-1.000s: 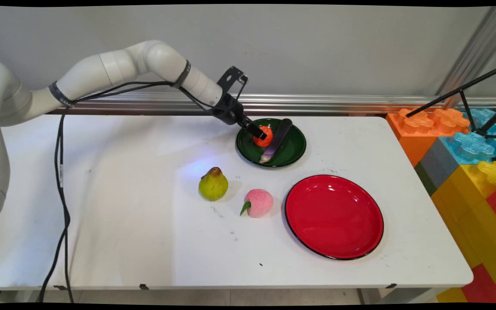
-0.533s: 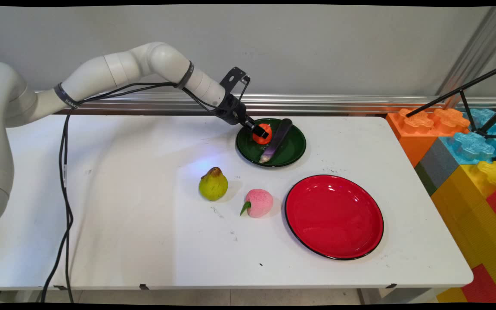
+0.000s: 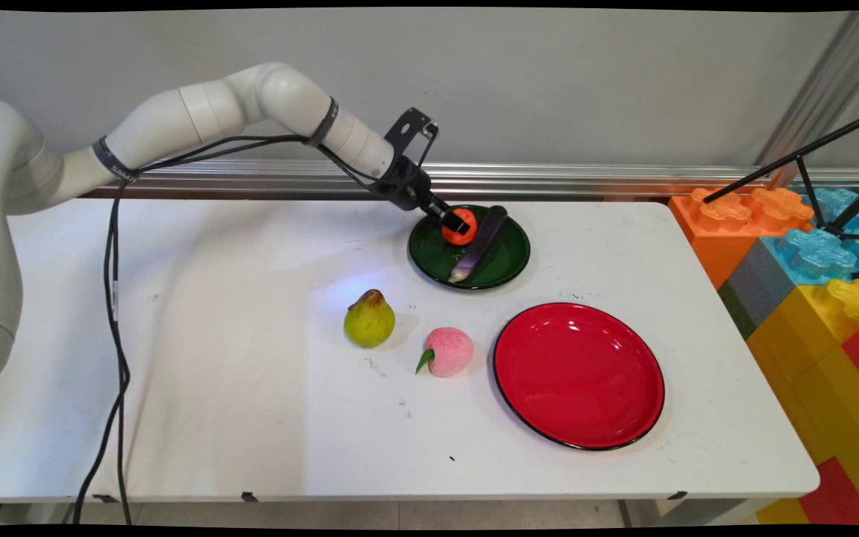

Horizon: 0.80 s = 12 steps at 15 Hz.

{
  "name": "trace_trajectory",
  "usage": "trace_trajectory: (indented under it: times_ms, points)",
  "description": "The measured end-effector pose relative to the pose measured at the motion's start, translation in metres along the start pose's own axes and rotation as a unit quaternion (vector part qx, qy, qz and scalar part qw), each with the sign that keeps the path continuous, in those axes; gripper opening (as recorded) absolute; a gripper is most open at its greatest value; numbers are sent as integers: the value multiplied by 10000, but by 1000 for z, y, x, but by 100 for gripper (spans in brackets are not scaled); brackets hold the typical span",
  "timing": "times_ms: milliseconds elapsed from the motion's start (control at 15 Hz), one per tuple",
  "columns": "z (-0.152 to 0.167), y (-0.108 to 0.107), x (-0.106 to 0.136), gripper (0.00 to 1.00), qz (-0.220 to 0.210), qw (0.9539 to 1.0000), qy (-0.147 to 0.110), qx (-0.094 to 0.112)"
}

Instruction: Place the picked object on the table

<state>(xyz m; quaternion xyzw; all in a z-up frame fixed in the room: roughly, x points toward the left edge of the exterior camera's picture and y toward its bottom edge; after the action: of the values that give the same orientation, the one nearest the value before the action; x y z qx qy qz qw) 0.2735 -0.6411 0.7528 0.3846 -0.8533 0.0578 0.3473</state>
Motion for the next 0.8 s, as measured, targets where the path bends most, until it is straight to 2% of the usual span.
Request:
trace_trajectory:
  times_ms: [200,400,533,667,800]
  points:
    - [-13,13,13,0,-19,9998,25,193]
    - [-27,36,29,0,-221,9988,77,429]
    - [-35,52,39,0,-376,9979,154,499]
    - [-47,77,57,0,-579,9958,230,670]
    - [-56,94,68,0,-732,9935,247,832]
